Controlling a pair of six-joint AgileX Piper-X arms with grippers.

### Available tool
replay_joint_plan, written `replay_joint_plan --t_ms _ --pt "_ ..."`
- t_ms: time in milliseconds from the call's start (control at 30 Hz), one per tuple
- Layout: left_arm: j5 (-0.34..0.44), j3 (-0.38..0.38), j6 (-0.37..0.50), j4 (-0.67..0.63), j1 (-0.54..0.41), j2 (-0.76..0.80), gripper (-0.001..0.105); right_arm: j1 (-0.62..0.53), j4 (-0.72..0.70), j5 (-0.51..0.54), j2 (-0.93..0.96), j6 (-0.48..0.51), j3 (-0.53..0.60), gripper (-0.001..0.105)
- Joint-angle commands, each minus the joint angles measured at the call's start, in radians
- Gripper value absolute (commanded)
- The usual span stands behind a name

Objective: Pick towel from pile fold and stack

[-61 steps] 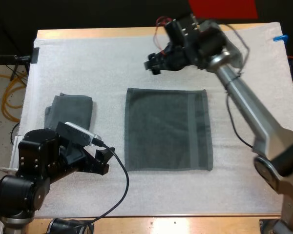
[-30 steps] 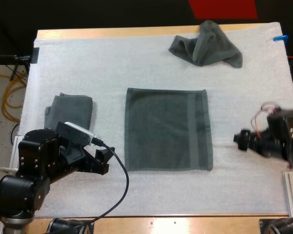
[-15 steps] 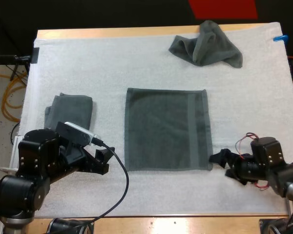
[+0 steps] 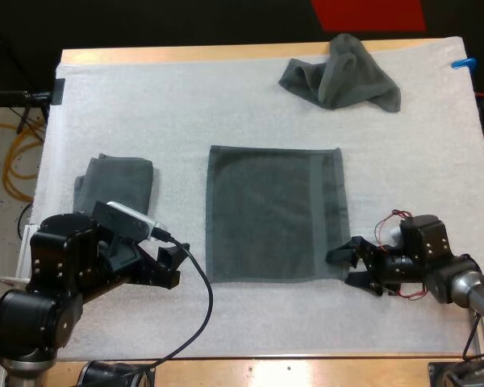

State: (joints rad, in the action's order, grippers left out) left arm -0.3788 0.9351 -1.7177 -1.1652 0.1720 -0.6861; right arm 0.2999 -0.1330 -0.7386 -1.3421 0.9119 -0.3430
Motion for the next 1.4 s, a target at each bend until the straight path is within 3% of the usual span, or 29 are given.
replay_joint_plan --t_ms 0,167,333,500,667,867,1367 --pt "0.008 0.007 -0.005 0.011 -0.001 0.007 0.073 -0.002 -0.011 0.022 -0.014 0.004 0.008 0.061" --pt "0.008 -0.008 -0.005 0.011 -0.001 0.007 0.073 -0.002 -0.011 0.037 -0.014 0.004 0.008 0.024" --pt "-0.044 -0.049 -0.016 0.011 -0.001 0.007 0.073 -0.002 -0.014 0.084 0.007 0.020 0.008 0.000" --pt "-0.156 -0.145 -0.122 0.088 -0.001 0.005 0.073 -0.002 -0.027 0.100 0.060 0.052 0.008 0.000" --pt "-0.227 -0.274 -0.239 0.252 -0.001 -0.058 0.073 -0.002 -0.030 0.100 0.089 0.052 0.008 0.000" --pt "-0.293 -0.369 -0.256 0.379 -0.001 -0.235 0.073 -0.002 -0.030 0.100 0.089 0.052 0.008 0.000" --pt "-0.386 -0.379 -0.241 0.540 0.001 -0.724 0.073 -0.002 -0.030 0.098 0.089 0.052 0.008 0.000"
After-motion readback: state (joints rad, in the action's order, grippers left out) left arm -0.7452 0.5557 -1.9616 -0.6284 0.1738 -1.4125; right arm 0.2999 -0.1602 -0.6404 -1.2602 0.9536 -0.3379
